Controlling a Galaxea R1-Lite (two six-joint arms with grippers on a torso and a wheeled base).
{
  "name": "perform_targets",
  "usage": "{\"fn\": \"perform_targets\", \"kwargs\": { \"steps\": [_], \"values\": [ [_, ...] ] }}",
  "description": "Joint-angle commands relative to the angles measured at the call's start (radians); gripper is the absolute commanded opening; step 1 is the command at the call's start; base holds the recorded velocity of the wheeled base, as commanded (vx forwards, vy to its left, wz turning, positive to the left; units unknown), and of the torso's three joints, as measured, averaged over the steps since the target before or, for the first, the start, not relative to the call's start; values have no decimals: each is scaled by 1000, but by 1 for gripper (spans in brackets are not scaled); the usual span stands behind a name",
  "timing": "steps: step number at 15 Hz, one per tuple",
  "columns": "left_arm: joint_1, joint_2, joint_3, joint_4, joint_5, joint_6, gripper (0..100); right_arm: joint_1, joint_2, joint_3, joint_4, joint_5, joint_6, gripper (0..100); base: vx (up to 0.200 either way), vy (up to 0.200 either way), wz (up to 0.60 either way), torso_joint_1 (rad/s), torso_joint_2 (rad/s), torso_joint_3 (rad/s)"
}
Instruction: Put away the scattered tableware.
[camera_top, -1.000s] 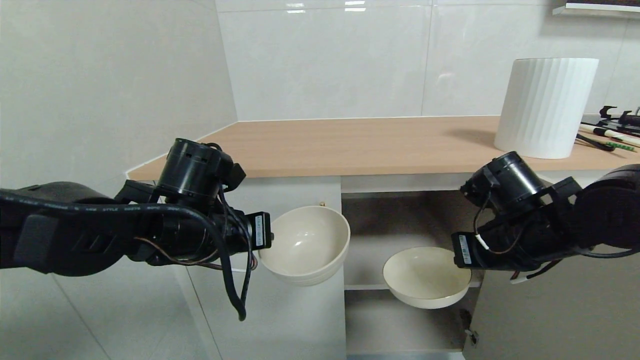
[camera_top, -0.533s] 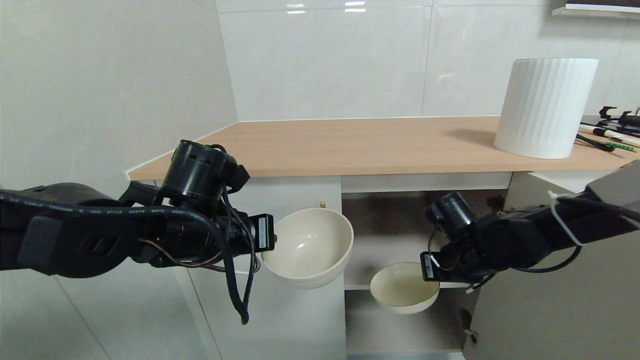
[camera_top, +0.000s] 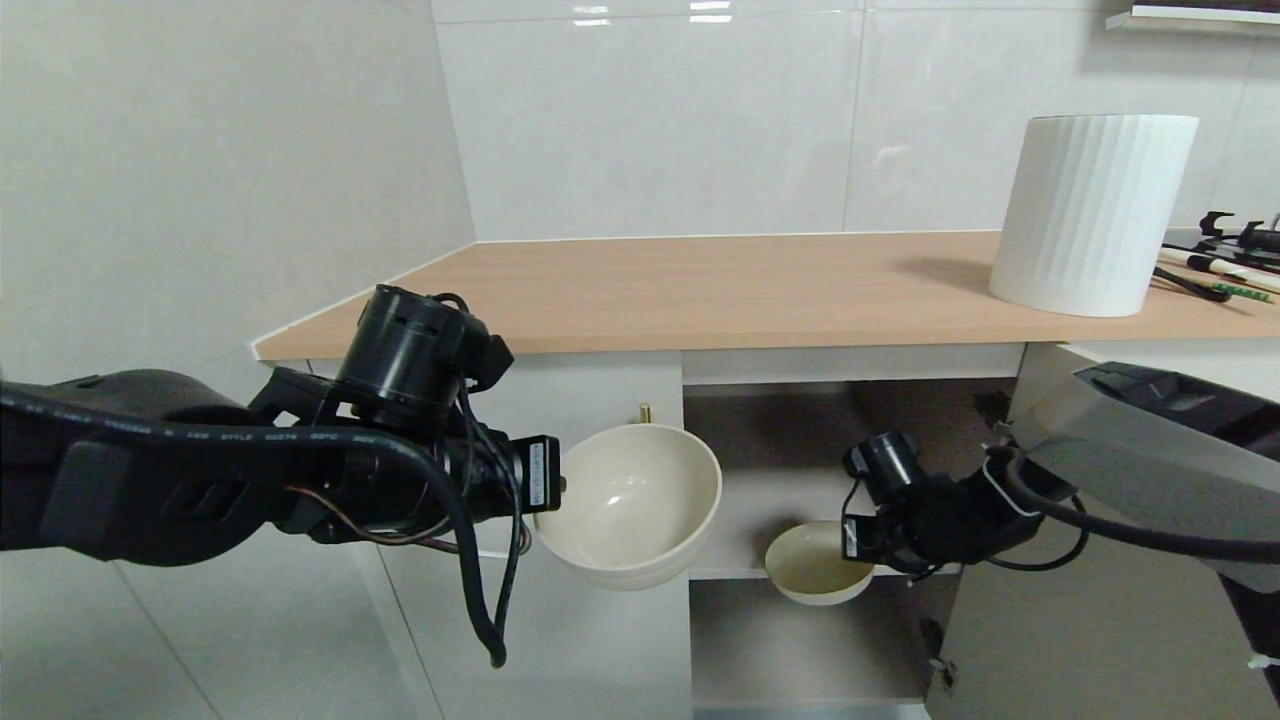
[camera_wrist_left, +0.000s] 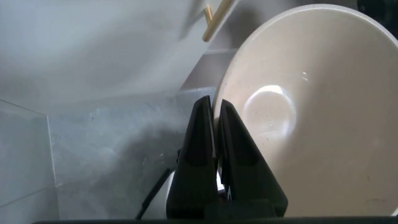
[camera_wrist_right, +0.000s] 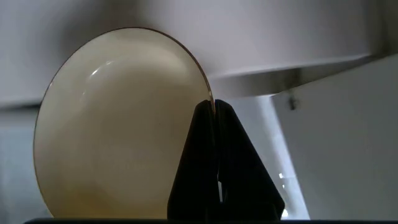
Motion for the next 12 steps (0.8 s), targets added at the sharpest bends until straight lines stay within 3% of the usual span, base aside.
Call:
{"fn": "perform_targets", "kwargs": {
  "steps": [1, 12],
  "values": [
    [-9, 8, 0, 0, 0, -2, 0, -14, 76, -46, -3, -31, 2, 0, 0, 0, 0, 0, 0, 0],
    [-44, 43, 1, 3, 1, -2, 0, -28, 223, -276, -3, -155, 10, 0, 0, 0, 0, 0, 0, 0]
  ]
}}
